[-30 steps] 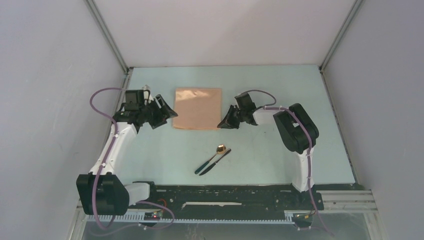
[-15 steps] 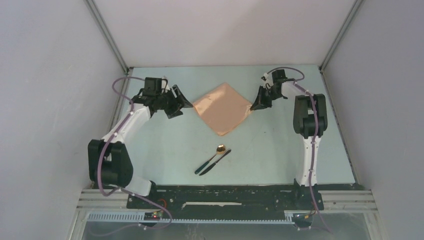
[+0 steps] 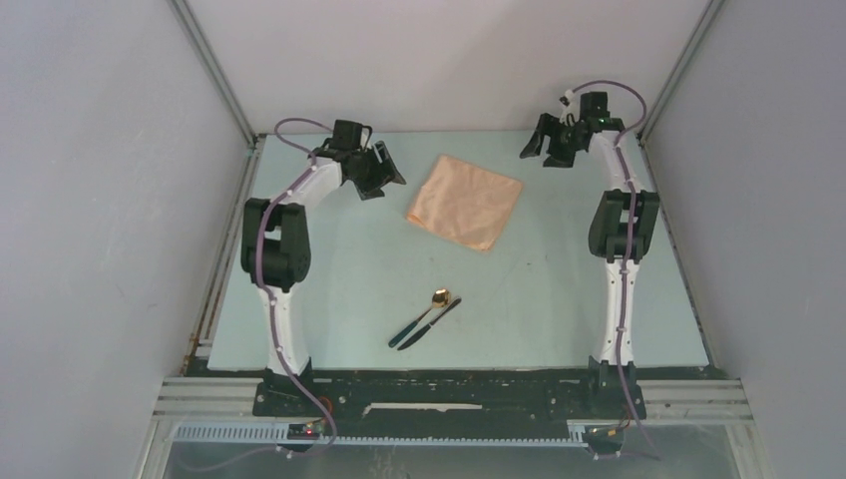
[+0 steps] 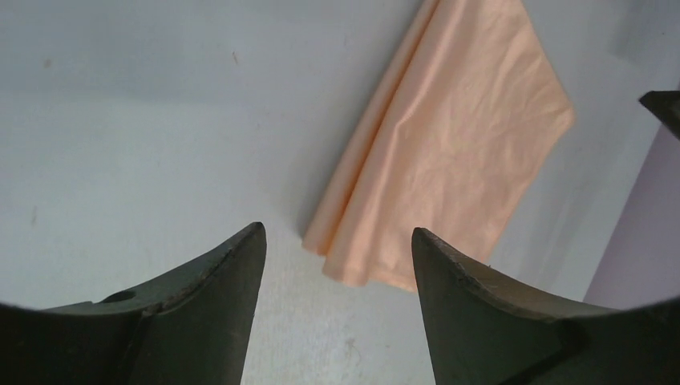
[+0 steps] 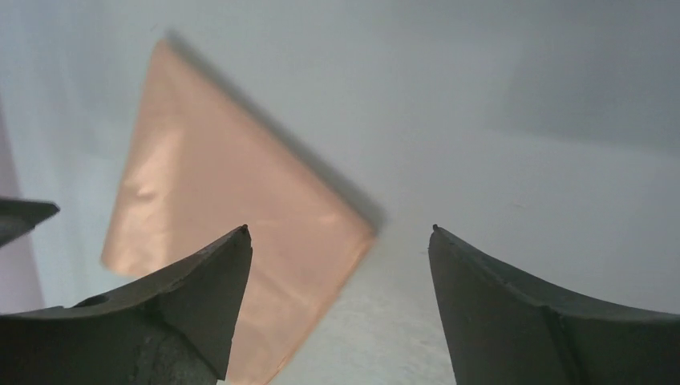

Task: Fold the napkin into a case and place the utensils inside
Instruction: Move the square folded napkin to the center of the board.

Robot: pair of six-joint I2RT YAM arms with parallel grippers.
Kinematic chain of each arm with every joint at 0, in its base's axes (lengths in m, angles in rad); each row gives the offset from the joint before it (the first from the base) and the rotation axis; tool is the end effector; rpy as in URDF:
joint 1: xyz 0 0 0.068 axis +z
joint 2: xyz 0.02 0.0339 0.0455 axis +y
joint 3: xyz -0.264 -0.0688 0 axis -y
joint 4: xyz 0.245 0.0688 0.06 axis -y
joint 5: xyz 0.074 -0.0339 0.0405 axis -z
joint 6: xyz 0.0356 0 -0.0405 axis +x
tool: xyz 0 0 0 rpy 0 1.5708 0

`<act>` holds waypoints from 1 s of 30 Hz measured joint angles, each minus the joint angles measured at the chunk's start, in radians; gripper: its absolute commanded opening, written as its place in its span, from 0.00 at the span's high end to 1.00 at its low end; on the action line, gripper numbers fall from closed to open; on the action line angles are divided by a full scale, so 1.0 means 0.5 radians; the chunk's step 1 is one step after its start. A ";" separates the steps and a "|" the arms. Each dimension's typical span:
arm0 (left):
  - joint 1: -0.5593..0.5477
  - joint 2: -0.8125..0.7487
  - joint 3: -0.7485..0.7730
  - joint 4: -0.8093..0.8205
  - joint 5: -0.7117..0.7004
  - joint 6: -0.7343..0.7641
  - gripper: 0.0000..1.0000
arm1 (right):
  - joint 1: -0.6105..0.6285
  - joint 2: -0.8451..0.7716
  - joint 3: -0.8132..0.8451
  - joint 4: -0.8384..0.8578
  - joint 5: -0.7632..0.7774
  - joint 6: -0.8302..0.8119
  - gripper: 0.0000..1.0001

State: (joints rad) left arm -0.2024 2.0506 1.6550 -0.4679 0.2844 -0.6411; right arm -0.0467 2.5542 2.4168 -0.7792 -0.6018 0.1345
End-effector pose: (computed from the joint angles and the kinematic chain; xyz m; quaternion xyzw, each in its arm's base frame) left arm 0.4499 -0.1025 0.2264 -0.1542 0.9171 -0.2616 0.2584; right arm 0.5539 -0.0057 0.2037 -0.0130 0.9093 0.2939 0.2942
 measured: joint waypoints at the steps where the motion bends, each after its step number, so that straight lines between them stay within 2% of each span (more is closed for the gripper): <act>1: -0.004 0.087 0.083 -0.034 0.023 0.026 0.27 | -0.014 -0.004 0.010 0.009 0.067 0.035 0.09; 4: -0.027 0.272 0.267 -0.086 0.089 0.083 0.27 | -0.047 -0.054 -0.027 -0.056 0.296 0.179 0.07; 6: -0.056 0.355 0.349 -0.124 0.130 0.119 0.28 | -0.053 -0.202 -0.253 -0.079 0.378 0.261 0.07; 11: -0.124 0.414 0.400 -0.175 0.182 0.166 0.33 | 0.093 -1.164 -1.704 0.304 0.388 0.559 0.11; 14: -0.140 0.437 0.402 -0.188 0.217 0.168 0.44 | 0.262 -1.625 -2.259 0.579 0.258 0.763 0.13; 16: -0.145 0.461 0.398 -0.193 0.229 0.163 0.51 | 0.368 -1.753 -2.426 0.719 0.185 0.833 0.13; 20: -0.148 0.458 0.256 -0.126 0.220 0.094 0.63 | 0.429 -1.770 -2.568 0.874 0.126 0.873 0.17; 25: -0.155 0.365 -0.025 0.096 0.219 -0.072 0.69 | 0.394 -1.746 -2.718 0.983 0.053 0.883 0.17; 27: -0.165 0.327 -0.101 0.164 0.197 -0.114 0.79 | 0.377 -1.746 -2.763 1.006 0.030 0.886 0.17; 30: -0.184 0.285 -0.188 0.220 0.156 -0.169 0.81 | 0.345 -1.746 -2.813 1.039 -0.003 0.883 0.17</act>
State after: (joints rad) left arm -0.2943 2.1933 1.5608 -0.3576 0.3626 -0.7258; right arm 0.1257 1.6814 1.0103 -0.2596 -0.6033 0.5762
